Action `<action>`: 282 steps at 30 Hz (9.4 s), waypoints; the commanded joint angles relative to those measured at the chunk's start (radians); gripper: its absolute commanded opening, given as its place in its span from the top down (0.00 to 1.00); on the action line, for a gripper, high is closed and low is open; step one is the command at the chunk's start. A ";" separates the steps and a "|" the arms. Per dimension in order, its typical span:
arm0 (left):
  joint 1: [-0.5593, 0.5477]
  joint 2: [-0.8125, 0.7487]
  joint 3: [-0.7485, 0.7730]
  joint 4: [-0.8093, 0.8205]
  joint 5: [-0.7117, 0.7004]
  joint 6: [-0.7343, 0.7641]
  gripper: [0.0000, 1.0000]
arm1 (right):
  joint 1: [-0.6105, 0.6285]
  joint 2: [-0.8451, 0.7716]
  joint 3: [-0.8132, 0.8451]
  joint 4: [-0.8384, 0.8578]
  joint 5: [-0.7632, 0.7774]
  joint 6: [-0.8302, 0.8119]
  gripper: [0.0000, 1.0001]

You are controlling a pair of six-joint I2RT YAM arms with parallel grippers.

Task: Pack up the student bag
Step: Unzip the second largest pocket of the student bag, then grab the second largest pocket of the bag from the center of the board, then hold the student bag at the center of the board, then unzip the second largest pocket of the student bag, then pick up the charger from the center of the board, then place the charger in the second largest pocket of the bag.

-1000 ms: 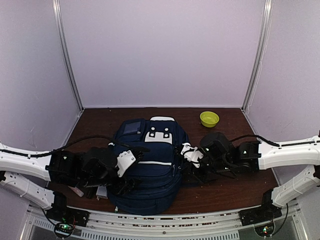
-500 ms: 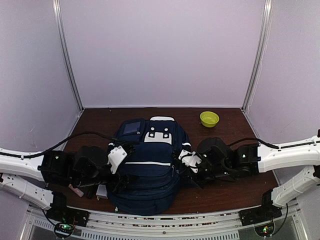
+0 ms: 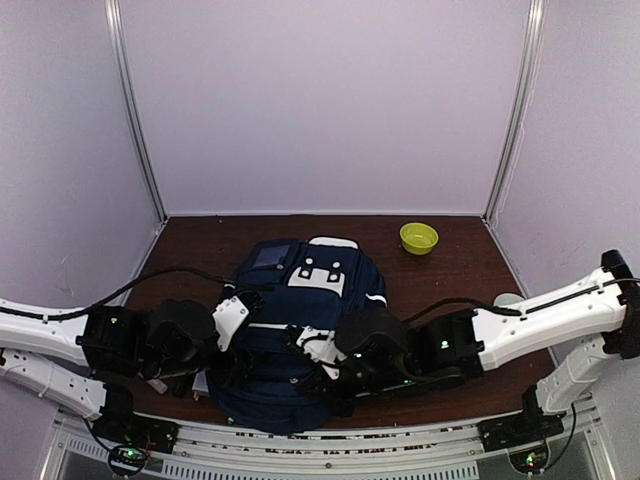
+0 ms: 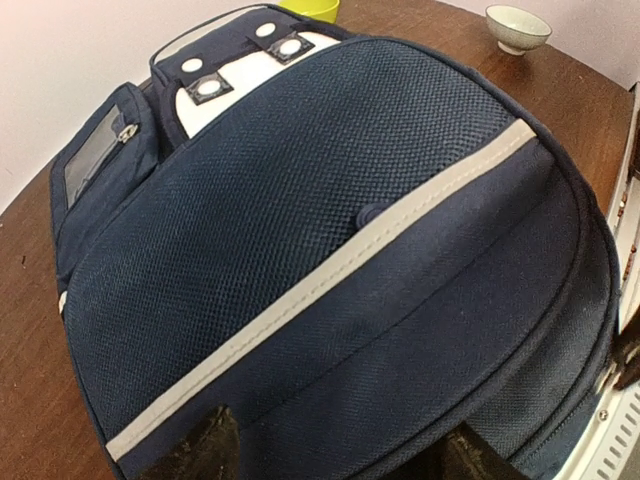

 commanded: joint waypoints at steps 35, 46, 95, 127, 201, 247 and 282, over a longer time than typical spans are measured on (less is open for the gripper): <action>-0.312 0.161 0.281 -0.493 -0.123 -1.103 0.39 | -0.090 -0.148 0.025 -0.082 0.088 0.286 0.52; -0.297 0.274 0.340 -0.507 -0.113 -1.124 0.52 | -0.089 -0.221 -0.117 0.006 0.092 0.364 0.53; -0.076 0.349 0.428 -0.189 0.049 -0.501 1.00 | -0.053 -0.294 -0.092 -0.085 0.123 -0.024 0.40; -0.072 0.222 0.200 -0.069 0.091 -0.509 1.00 | -0.068 -0.203 -0.150 0.164 0.405 -0.610 0.97; 0.385 -0.259 -0.013 -0.526 0.217 -0.534 0.02 | -0.074 -0.123 0.097 -0.124 0.535 -0.199 1.00; 0.497 0.123 -0.207 -0.289 0.223 -0.474 0.38 | -0.074 -0.119 0.038 -0.123 0.337 -0.070 1.00; 0.179 -0.255 0.017 -0.141 0.507 -0.330 0.91 | -0.082 -0.019 0.197 -0.225 0.424 0.029 1.00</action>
